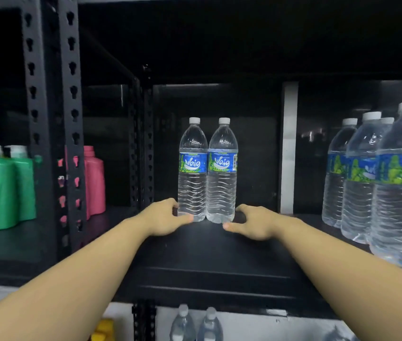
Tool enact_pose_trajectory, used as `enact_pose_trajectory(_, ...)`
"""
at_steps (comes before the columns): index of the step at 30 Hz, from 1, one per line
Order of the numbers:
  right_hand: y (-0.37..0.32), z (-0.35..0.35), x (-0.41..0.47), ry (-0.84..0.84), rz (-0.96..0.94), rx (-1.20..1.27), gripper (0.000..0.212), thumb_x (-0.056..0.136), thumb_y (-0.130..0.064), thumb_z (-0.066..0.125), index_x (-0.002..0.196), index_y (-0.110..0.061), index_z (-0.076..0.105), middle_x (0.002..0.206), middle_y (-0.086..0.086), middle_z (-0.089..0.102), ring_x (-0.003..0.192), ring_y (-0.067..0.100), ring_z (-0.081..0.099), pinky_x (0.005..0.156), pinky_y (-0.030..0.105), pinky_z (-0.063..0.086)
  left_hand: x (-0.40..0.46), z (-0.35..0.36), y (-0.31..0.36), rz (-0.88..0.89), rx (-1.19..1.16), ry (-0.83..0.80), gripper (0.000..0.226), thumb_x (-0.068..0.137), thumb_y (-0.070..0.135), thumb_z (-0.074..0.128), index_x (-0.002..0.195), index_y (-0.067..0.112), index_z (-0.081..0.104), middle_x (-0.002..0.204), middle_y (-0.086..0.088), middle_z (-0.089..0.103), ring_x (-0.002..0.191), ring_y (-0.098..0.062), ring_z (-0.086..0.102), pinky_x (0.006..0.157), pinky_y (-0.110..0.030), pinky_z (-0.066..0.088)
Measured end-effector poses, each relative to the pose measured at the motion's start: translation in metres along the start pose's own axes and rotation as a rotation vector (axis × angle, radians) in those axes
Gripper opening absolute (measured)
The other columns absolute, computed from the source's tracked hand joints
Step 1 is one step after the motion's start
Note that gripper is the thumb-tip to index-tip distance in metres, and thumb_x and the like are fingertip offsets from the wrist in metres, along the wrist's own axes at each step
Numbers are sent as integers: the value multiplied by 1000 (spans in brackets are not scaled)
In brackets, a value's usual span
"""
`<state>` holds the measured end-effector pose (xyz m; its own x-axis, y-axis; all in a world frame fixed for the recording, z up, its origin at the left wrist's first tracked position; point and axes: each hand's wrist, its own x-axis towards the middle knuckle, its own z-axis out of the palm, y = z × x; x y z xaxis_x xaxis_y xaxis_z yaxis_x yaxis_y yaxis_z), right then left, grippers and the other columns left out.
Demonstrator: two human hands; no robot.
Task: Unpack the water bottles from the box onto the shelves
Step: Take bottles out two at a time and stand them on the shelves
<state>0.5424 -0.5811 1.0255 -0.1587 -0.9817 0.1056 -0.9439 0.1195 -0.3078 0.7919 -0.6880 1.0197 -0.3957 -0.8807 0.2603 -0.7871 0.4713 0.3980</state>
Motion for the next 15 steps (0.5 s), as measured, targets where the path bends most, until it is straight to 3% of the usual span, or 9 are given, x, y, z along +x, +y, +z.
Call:
enact_pose_trajectory(3, -4, 7, -33, 20, -61, -13, 84, 94, -75, 53, 162, -31, 33, 159, 5, 51, 144, 27, 49, 114, 34, 39, -46, 6, 13, 65, 69, 80, 70, 90, 66, 68, 143, 22, 58, 144, 1, 63, 132, -20, 58, 109, -33, 45)
enact_pose_trajectory(8, -9, 20, -96, 30, -169, -47, 93, 95, -81, 40, 166, -23, 25, 167, 4, 39, 153, 26, 37, 122, 41, 34, -131, 18, 36, 9, 197, 82, 86, 95, 73, 53, 161, 21, 36, 162, -4, 44, 149, -29, 42, 126, -47, 29)
enact_pose_trajectory(11, -8, 34, -138, 66, -214, -87, 93, 96, -82, 35, 166, -23, 25, 169, 2, 35, 155, 26, 33, 123, 50, 32, -185, 28, 46, -20, 230, 106, 88, 98, 72, 47, 166, 20, 27, 171, -3, 31, 159, -25, 26, 132, -51, 14)
enact_pose_trajectory(15, -1, 65, -193, 172, -330, -162, 90, 99, -78, 30, 168, -21, 19, 175, 2, 20, 162, 22, 13, 131, 56, 8, -256, 47, 55, -33, 291, 161, 90, 99, 71, 47, 168, 20, 19, 175, -4, 19, 163, -22, 13, 132, -49, 10)
